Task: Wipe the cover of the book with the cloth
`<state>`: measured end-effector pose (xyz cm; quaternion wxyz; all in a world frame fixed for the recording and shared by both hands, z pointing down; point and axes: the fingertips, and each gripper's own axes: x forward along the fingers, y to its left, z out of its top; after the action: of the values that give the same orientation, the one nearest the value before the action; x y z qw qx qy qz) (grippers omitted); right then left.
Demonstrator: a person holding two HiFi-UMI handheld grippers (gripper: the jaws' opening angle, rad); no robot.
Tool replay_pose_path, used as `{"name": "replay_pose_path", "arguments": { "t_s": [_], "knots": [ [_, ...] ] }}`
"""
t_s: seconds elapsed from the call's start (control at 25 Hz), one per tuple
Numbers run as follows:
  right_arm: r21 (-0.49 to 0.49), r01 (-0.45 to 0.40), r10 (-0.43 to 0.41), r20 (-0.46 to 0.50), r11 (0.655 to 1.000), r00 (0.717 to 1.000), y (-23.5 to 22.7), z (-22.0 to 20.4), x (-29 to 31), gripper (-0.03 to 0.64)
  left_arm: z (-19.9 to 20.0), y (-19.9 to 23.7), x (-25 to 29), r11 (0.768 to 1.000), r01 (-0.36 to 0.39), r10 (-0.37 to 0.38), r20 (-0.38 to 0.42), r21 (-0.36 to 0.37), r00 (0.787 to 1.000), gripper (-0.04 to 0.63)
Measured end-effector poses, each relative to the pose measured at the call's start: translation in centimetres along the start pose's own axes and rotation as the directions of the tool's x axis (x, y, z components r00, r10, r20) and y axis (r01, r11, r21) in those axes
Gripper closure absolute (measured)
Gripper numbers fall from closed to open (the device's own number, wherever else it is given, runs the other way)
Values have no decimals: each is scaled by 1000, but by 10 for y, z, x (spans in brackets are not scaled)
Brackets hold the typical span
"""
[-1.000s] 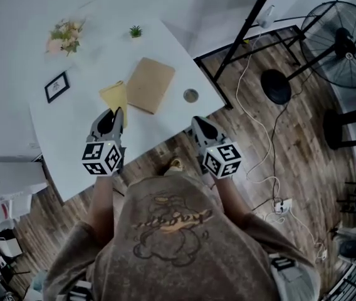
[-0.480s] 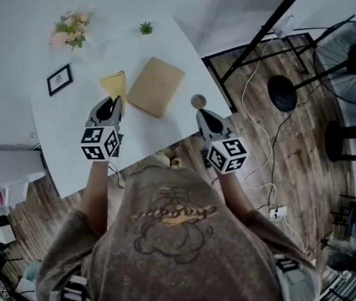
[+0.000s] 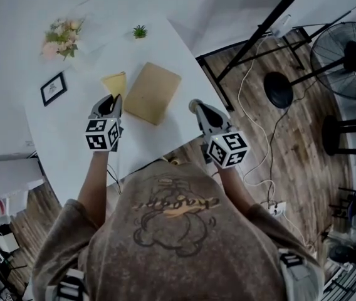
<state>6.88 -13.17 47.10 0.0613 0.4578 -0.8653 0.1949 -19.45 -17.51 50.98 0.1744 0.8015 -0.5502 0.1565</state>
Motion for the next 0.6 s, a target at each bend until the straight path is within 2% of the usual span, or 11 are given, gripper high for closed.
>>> {"name": "replay_pose_path", "arguments": {
  "t_s": [0.12,0.4,0.6],
  "knots": [
    [6,8,-8,-7,1000,1000,-6,-1,6,617,-9,9,16,1000,-8,8,-25,-28,1000,548],
    [35,33,-33,-9,999,999,-18,-7,17,617,-42,9,44,1000,10,-8,-113,11,994,548],
    [52,39,-38,-17,998,999,-22,-10,25,617,-61,-1,60,999,48,-46,-162,6,986,547]
  ]
}}
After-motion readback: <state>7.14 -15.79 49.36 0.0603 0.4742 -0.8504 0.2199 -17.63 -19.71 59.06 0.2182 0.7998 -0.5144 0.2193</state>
